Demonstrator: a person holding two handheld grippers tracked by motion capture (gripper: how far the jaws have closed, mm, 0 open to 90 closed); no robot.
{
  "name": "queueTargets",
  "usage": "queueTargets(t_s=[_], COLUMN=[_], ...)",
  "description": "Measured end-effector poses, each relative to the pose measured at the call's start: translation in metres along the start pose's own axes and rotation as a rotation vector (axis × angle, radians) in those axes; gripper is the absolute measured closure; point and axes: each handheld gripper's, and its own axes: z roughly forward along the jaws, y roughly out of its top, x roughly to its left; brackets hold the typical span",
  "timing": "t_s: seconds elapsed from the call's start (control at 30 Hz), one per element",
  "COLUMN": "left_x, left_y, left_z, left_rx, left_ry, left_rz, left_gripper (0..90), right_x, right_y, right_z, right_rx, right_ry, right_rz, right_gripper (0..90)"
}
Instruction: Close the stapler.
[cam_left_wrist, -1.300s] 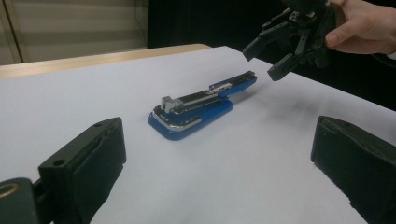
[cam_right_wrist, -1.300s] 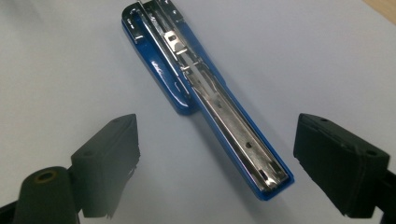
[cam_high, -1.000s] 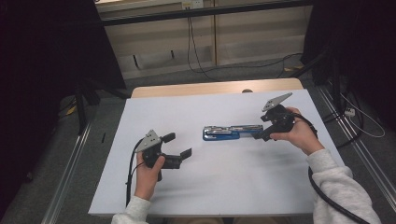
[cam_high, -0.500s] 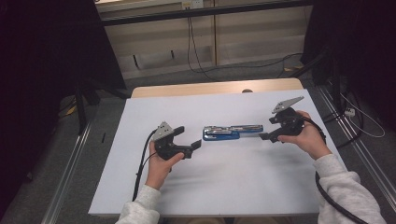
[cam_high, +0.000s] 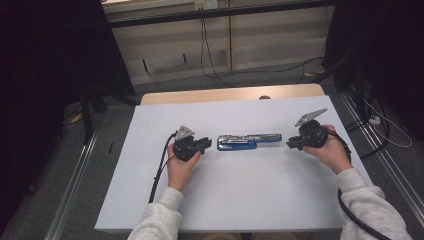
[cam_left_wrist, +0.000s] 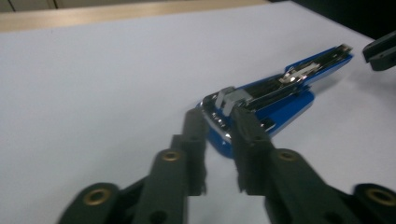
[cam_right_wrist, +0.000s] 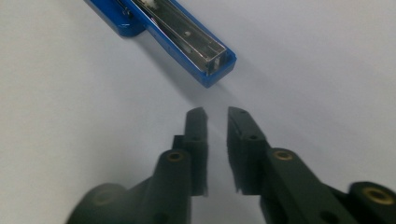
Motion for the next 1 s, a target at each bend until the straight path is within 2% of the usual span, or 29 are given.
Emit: queueTargets(t_s=[0.07, 0.1, 0.17, 0.27, 0.3, 0.43, 0.47, 0.63, 0.67, 1.0], left_x=[-0.001, -0.001, -0.002, -0.004, -0.005, -0.008, -0.009, -0.009, -0.010, -0.010], left_y=[0.001, 0.001, 0.002, 0.003, 0.002, 0.000, 0.000, 0.002, 0.002, 0.002], left_z=[0.006, 0.008, 0.012, 0.019, 0.021, 0.028, 0.029, 0.032, 0.033, 0.034], left_rx=[0.021, 0.029, 0.053, 0.095, 0.098, 0.135, 0.140, 0.164, 0.163, 0.157], left_ry=[0.011, 0.014, 0.013, 0.015, 0.003, 0.001, 0.010, 0.004, 0.010, 0.015], left_rz=[-0.004, -0.004, 0.003, 0.019, 0.014, 0.017, 0.015, 0.029, 0.030, 0.026], left_gripper=[87.1, 88.3, 90.0, 90.0, 90.0, 90.0, 90.0, 90.0, 90.0, 90.0], right_x=[0.000, 0.000, 0.000, 0.000, 0.000, -0.001, -0.001, -0.001, -0.001, -0.003], right_y=[0.001, 0.002, 0.004, 0.005, 0.006, 0.006, 0.006, 0.007, 0.007, 0.010], right_z=[0.005, 0.008, 0.014, 0.020, 0.021, 0.026, 0.027, 0.027, 0.026, 0.019], right_rx=[0.014, 0.010, 0.025, 0.029, 0.025, 0.019, 0.009, -0.001, -0.003, -0.040], right_ry=[-0.024, -0.020, -0.032, -0.028, -0.028, -0.008, -0.005, -0.002, -0.002, -0.002], right_rz=[0.001, -0.005, 0.005, 0.008, 0.007, 0.026, 0.030, 0.024, 0.034, 0.022], right_gripper=[88.6, 90.0, 90.0, 90.0, 90.0, 90.0, 90.0, 90.0, 90.0, 90.0])
